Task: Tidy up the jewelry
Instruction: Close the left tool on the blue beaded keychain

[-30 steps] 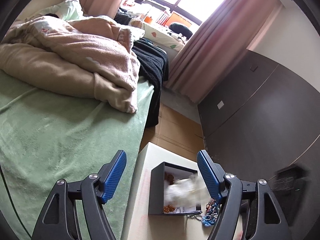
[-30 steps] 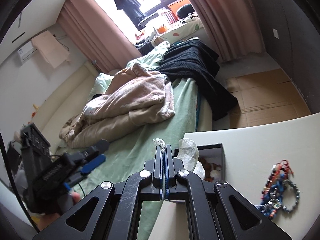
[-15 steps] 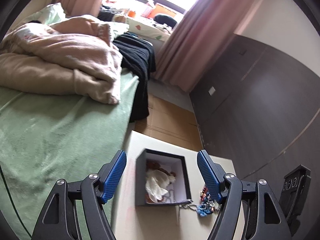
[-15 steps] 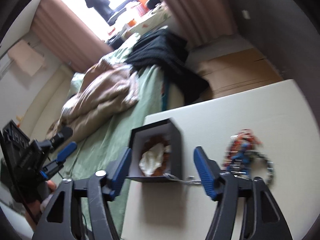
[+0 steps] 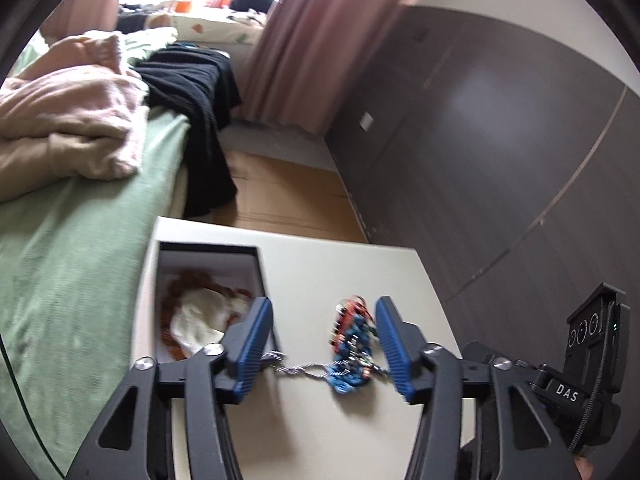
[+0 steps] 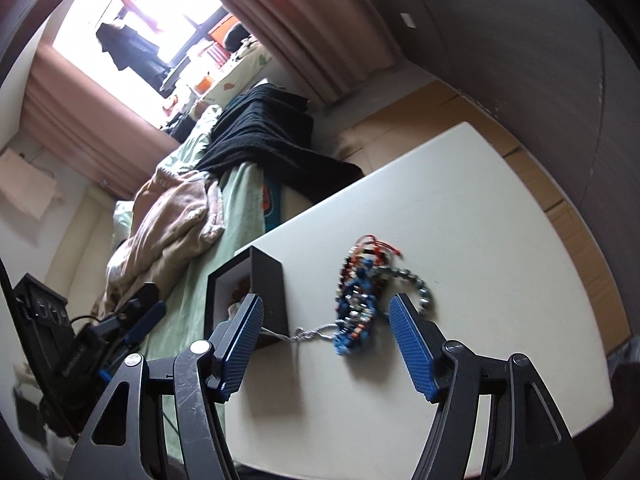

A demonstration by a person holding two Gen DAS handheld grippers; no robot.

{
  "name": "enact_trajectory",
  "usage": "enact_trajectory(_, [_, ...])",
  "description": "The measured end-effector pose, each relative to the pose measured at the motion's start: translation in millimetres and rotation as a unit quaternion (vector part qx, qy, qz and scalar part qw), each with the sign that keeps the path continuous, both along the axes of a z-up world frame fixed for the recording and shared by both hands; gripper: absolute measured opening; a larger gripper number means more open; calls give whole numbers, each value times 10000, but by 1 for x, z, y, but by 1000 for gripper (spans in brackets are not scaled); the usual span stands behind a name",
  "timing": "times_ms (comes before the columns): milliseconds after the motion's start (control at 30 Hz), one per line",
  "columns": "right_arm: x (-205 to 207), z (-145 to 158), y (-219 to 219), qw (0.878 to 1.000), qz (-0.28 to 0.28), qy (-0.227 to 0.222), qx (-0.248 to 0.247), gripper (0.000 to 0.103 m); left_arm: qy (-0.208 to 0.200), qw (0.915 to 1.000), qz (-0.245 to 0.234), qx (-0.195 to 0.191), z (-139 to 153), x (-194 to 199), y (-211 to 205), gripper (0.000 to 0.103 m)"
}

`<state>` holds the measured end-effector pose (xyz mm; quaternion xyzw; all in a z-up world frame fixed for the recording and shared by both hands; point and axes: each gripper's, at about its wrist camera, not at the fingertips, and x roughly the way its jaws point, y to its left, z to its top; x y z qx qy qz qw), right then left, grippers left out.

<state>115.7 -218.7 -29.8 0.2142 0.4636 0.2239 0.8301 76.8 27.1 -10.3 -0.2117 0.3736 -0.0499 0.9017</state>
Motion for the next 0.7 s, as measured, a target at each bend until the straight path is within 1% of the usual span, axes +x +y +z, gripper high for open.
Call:
enact_trajectory(67, [-3,-2,-8,10000,-51,60,33,66,88,9999,-118,26,-5,6,-10,43])
enact_trajectory(133, [-3,-5,-15,9998,-109,125,52,63,187,9996,-212,50,-11,12,-20,34])
enact_trajectory(200, [-3,-7,-22,9997,-161,193,83,60,302,9990,-323,98,-19,19,-31,30])
enact_trajectory(233, [-2,-8,-24,9995,-182,217,102,58,348,9986,-364,128,-22,20,-36,28])
enact_trajectory(367, [4,-10,-38,9989,-306,277,202,58,575,9967,-525,226,-36,30,-54,27])
enact_trajectory(467, [10,-11,-46,9983,-361,341,293,58,860,9945,-568,195,-49,40,-63,27])
enact_trajectory(500, [12,-11,-49,9981,-381,356,323,58,953,9938,-547,180,-54,43,-64,25])
enact_trajectory(533, [14,-12,-51,9979,-394,375,352,58,1016,9932,-536,183,-57,46,-66,19])
enact_trajectory(700, [22,-15,-64,9964,-484,461,522,58,1315,9890,-595,310,-73,55,-80,18])
